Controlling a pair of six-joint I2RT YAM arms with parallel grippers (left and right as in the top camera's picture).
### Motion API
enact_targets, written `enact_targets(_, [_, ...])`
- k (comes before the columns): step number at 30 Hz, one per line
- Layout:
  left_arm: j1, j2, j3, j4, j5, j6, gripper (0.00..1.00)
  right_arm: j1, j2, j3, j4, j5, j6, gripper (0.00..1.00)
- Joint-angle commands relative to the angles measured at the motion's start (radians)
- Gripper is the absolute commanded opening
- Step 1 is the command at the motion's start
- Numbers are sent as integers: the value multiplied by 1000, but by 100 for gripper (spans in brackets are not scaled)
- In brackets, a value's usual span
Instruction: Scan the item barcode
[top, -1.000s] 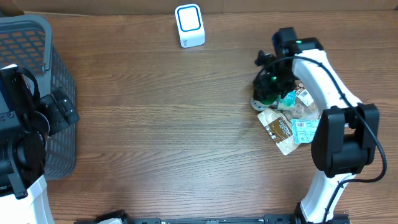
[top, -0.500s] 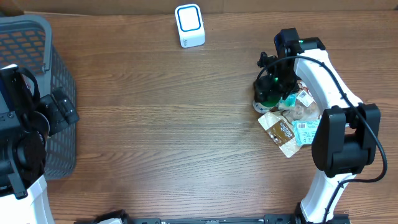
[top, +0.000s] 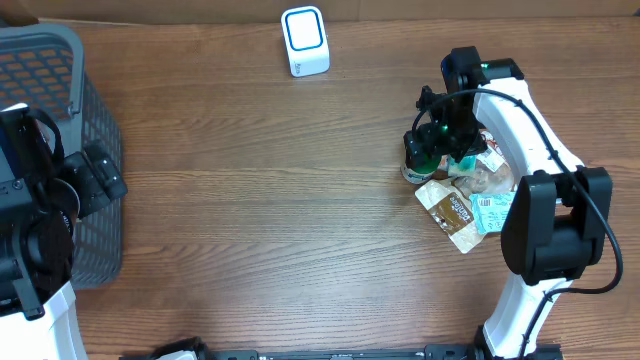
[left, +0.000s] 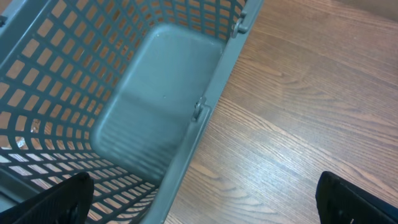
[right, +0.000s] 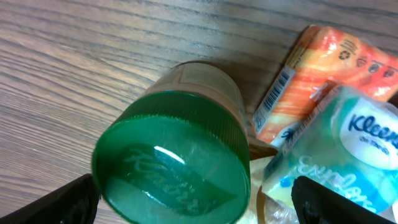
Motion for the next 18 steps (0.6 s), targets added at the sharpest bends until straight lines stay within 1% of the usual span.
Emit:
enact_targets(1, [4, -2, 18, 1, -10, -21, 100, 23, -42, 113, -59, -32, 30, 100])
enact_targets(4, [4, -2, 19, 1, -10, -21, 100, 39, -99, 184, -122, -67, 31, 100])
enact_targets(7, [4, -2, 19, 1, -10, -21, 100, 58, -185, 228, -164, -70, 80, 100])
enact_targets(11, [4, -2, 19, 1, -10, -21, 100, 96, -329, 236, -204, -76, 150, 100])
enact_targets(13, [4, -2, 19, 1, -10, -21, 100, 119, -389, 236, -241, -86, 161, 100])
enact_targets(15, [4, -2, 19, 1, -10, -21, 100, 149, -449, 236, -285, -120, 161, 100])
enact_targets(18, [5, -2, 19, 1, -10, -21, 100, 192, -509, 236, -329, -232, 161, 100])
